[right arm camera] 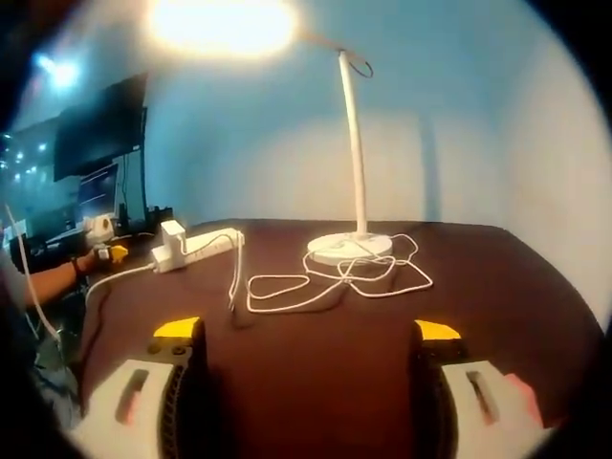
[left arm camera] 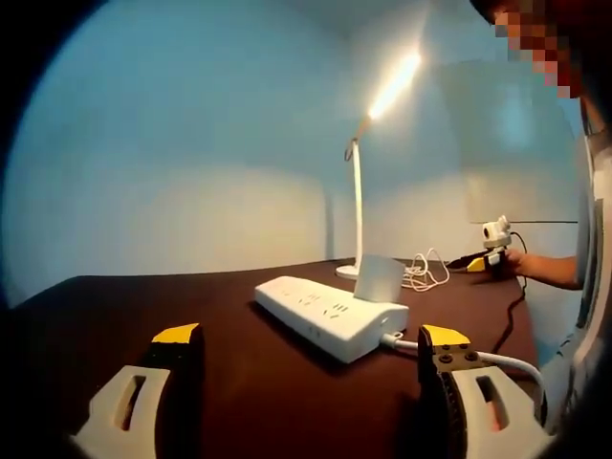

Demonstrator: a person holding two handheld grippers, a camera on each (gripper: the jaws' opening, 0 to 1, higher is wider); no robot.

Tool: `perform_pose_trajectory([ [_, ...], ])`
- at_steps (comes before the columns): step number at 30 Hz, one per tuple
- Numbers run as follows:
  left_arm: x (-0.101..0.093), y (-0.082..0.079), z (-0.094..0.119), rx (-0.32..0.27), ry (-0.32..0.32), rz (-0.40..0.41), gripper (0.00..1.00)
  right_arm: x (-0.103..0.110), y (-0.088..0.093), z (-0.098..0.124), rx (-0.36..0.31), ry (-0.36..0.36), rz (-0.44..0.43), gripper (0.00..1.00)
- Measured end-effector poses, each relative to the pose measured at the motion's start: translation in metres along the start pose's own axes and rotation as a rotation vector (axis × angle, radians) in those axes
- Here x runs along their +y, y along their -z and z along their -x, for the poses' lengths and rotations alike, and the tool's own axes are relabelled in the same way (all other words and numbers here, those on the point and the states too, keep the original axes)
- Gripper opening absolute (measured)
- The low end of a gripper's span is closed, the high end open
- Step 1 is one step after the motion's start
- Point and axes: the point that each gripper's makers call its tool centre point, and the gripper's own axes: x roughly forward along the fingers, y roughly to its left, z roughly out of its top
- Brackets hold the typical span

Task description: Insert the desk lamp plug into the socket, turn on the power strip switch, turn on the lamp switch, then turn off the lamp switch, turn off the power strip switch, and remove the plug from the socket.

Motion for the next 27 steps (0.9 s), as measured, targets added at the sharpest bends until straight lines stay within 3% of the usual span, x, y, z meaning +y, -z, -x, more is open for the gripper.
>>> perform_pose_trajectory([
  [9,0.000,0.000,0.000,-0.002,0.004,0.001,0.88,0.008,-0.011,0.000,-0.032,-0.038,-0.041,0.81],
  [15,0.000,-0.001,0.001,-0.004,0.004,-0.001,0.88,0.015,-0.022,-0.003,-0.029,-0.043,-0.022,0.76],
  [27,-0.001,-0.002,0.001,-0.011,0.006,-0.010,0.89,0.019,-0.056,-0.022,-0.039,-0.096,0.010,0.54],
])
